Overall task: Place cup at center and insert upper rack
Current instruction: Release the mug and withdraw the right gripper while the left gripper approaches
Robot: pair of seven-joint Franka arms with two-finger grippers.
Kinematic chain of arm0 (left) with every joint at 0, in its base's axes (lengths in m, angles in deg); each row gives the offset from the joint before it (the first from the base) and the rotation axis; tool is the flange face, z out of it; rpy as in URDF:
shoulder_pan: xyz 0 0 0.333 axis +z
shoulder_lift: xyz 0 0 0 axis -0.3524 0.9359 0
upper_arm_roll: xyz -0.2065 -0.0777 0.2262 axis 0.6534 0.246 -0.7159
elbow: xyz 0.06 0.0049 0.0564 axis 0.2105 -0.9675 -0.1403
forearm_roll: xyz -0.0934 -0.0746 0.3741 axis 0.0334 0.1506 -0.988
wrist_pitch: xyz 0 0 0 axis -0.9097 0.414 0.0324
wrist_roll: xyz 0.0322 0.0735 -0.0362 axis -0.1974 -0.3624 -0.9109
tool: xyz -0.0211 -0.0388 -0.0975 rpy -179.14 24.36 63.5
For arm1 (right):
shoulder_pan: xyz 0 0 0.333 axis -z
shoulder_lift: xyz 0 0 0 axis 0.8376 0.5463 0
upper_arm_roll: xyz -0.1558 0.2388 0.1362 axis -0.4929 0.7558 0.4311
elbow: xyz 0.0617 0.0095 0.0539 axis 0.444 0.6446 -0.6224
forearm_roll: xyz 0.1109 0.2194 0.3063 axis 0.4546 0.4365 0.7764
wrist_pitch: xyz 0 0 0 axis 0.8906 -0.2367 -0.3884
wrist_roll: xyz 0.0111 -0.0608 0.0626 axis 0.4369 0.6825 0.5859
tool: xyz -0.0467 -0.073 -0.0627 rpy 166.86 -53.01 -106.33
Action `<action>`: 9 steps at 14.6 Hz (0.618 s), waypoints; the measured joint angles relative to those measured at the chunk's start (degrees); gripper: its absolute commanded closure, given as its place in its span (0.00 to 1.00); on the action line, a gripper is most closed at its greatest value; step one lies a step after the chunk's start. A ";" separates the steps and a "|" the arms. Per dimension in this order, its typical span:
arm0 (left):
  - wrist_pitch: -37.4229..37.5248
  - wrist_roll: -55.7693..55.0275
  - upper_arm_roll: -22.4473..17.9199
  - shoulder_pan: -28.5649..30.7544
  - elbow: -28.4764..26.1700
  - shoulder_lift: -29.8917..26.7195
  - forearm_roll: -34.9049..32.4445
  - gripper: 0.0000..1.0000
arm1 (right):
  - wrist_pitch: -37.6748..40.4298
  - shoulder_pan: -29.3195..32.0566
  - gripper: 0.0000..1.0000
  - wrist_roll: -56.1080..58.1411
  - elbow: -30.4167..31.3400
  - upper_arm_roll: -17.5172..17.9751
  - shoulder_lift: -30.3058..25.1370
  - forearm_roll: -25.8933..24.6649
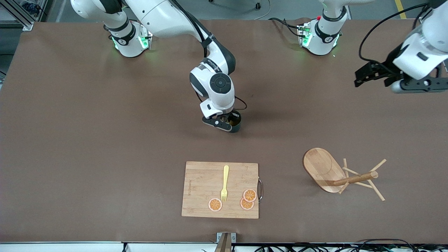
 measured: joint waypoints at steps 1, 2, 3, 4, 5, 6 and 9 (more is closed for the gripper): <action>-1.21 -3.74 2.18 -0.64 -0.03 0.85 0.01 0.00 | 0.11 0.01 0.00 0.03 -0.44 -0.12 -0.10 0.00; -2.81 -8.58 4.94 -1.37 -0.10 2.06 0.00 0.00 | 0.71 0.06 0.00 0.07 -0.94 -0.31 -0.39 0.00; -4.44 -13.34 7.71 -1.98 -0.17 3.51 -0.04 0.00 | 2.05 0.13 0.00 0.29 -1.53 -0.54 -0.89 -0.01; -6.13 -17.55 10.40 -2.42 -0.22 5.16 -0.38 0.00 | 3.87 0.32 0.00 0.95 -2.22 -0.80 -1.80 -0.01; -7.80 -20.99 12.72 -2.74 -0.25 6.82 -1.16 0.00 | 6.13 0.64 0.00 2.17 -2.83 -1.05 -3.09 -0.01; -9.20 -24.13 14.71 -3.15 -0.26 8.41 -2.37 0.00 | 8.61 1.16 0.00 3.49 -3.22 -1.27 -4.73 -0.01; -11.09 -34.00 16.96 -6.57 -0.22 11.76 -6.84 0.00 | 17.16 4.92 0.00 10.89 -3.48 -1.57 -10.43 -0.01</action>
